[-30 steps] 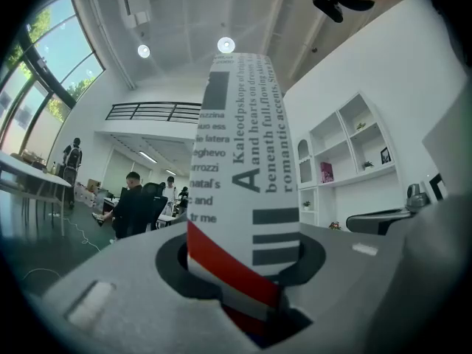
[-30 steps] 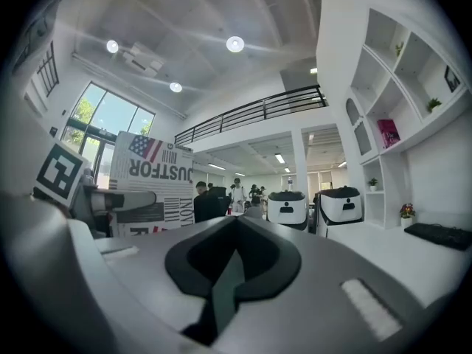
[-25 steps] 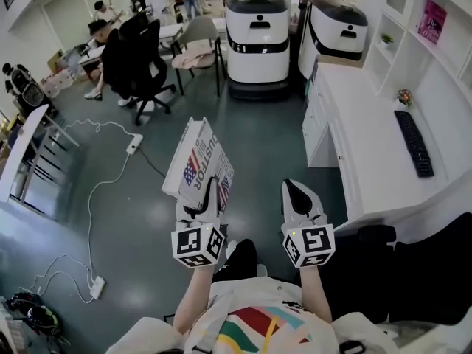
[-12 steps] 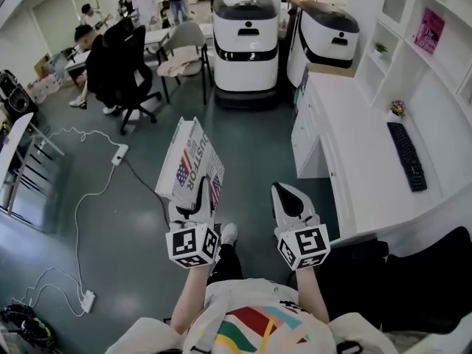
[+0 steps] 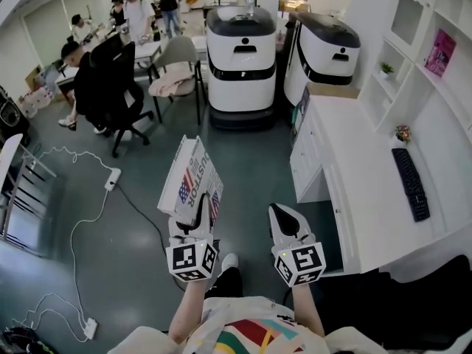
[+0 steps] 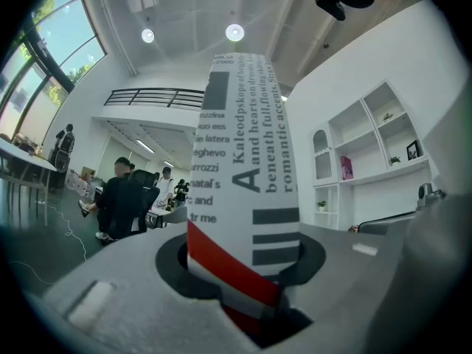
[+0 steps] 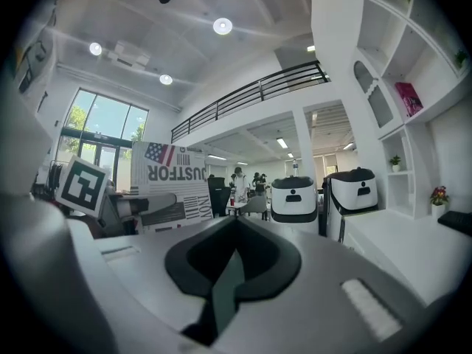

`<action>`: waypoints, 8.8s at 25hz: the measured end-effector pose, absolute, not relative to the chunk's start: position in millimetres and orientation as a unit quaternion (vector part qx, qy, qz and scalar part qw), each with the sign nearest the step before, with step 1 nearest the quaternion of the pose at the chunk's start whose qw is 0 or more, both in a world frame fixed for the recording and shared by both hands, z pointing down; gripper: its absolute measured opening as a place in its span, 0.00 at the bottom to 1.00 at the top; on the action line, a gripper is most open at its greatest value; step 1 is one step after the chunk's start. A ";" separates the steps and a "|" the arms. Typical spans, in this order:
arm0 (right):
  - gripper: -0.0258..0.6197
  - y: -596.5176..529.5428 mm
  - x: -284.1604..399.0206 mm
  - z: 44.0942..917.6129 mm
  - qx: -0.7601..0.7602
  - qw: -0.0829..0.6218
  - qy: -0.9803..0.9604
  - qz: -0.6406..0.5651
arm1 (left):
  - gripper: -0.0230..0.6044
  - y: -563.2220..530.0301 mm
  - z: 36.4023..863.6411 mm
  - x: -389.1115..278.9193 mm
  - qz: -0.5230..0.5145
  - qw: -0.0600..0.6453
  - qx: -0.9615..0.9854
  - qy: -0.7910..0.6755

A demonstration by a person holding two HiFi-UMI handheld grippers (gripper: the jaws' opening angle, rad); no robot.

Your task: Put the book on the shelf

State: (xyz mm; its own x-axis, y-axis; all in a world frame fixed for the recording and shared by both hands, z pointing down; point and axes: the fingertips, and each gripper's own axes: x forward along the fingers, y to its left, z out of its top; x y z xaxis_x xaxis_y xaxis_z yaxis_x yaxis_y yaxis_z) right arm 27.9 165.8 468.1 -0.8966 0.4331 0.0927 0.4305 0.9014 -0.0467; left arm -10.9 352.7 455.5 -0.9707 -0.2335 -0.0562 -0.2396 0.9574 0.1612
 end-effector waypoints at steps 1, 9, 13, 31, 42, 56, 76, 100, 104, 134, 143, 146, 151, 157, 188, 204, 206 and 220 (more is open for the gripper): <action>0.04 166.6 15.1 467.7 -0.218 0.054 -0.974 0.013 | 0.29 353.0 454.7 -26.6 0.083 0.017 -0.123 0.989; 0.04 183.6 -76.9 461.9 -0.189 0.063 -0.980 -0.002 | 0.29 361.8 445.0 -132.0 0.074 0.024 -0.163 0.983; 0.04 196.1 -103.5 465.4 -0.184 0.073 -0.980 -0.009 | 0.29 368.2 442.3 -164.5 0.079 0.027 -0.170 0.982; 0.04 79.4 -179.4 437.0 -0.093 0.029 -0.995 -0.035 | 0.29 205.4 431.3 -250.3 0.089 0.015 -0.283 0.955; 0.04 -121.6 -95.3 425.6 0.160 -0.004 -0.987 -0.020 | 0.29 -28.6 407.4 -216.9 0.112 0.022 -0.504 0.856; 0.04 -248.4 44.7 436.7 0.412 0.000 -0.911 -0.006 | 0.29 -211.7 412.1 -107.9 0.102 -0.007 -0.705 0.702; 0.04 -323.7 -29.0 430.3 0.511 0.025 -0.859 -0.014 | 0.29 -327.7 425.1 -191.8 0.075 -0.046 -0.764 0.639; 0.04 -356.5 -60.2 418.9 0.516 0.032 -0.855 -0.021 | 0.29 -397.2 333.1 -223.2 0.024 -0.030 -0.763 0.646; 0.04 -356.3 -52.3 416.6 0.518 0.030 -0.855 -0.018 | 0.29 -413.1 260.3 -227.3 0.043 0.060 -0.752 0.655; 0.04 -361.3 -21.7 386.0 0.530 0.022 -0.847 -0.025 | 0.29 -543.2 70.8 -236.4 0.060 0.087 -0.753 0.649; 0.04 -358.7 -9.1 367.5 0.550 0.027 -0.833 -0.048 | 0.29 -587.9 74.8 -228.4 0.028 0.037 -0.778 0.626; 0.04 -360.5 -3.6 363.2 0.562 0.017 -0.826 -0.045 | 0.29 -600.9 77.8 -227.5 0.018 0.009 -0.782 0.623; 0.04 -361.8 -5.4 358.5 0.565 0.012 -0.823 -0.050 | 0.29 -617.4 87.5 -228.2 0.007 -0.004 -0.778 0.628; 0.04 -364.1 -3.3 362.6 0.574 0.018 -0.818 -0.044 | 0.29 -631.5 90.1 -230.8 0.022 -0.001 -0.778 0.628; 0.04 -389.7 43.4 372.5 0.644 0.049 -0.762 -0.046 | 0.29 -735.4 90.9 -236.4 0.016 0.003 -0.758 0.653; 0.04 -436.8 42.2 347.3 0.638 0.018 -0.768 -0.052 | 0.29 -759.0 90.4 -238.5 0.021 0.001 -0.756 0.655; 0.04 -440.6 39.7 344.6 0.633 0.015 -0.772 -0.052 | 0.29 -759.0 90.7 -238.7 0.020 0.001 -0.757 0.654; 0.04 -432.0 25.0 335.1 0.615 0.013 -0.786 -0.062 | 0.47 -734.5 76.2 -245.5 0.028 0.050 -0.724 0.688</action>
State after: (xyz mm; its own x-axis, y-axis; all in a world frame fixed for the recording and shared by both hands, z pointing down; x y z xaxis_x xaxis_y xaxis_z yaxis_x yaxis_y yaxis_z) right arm 25.0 -432.0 335.1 -0.2428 -0.9685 -0.0550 -0.9653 0.2355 0.1131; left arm -245.5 -734.5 76.2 0.0523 -0.9926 -0.1097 -0.9983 -0.0490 -0.0330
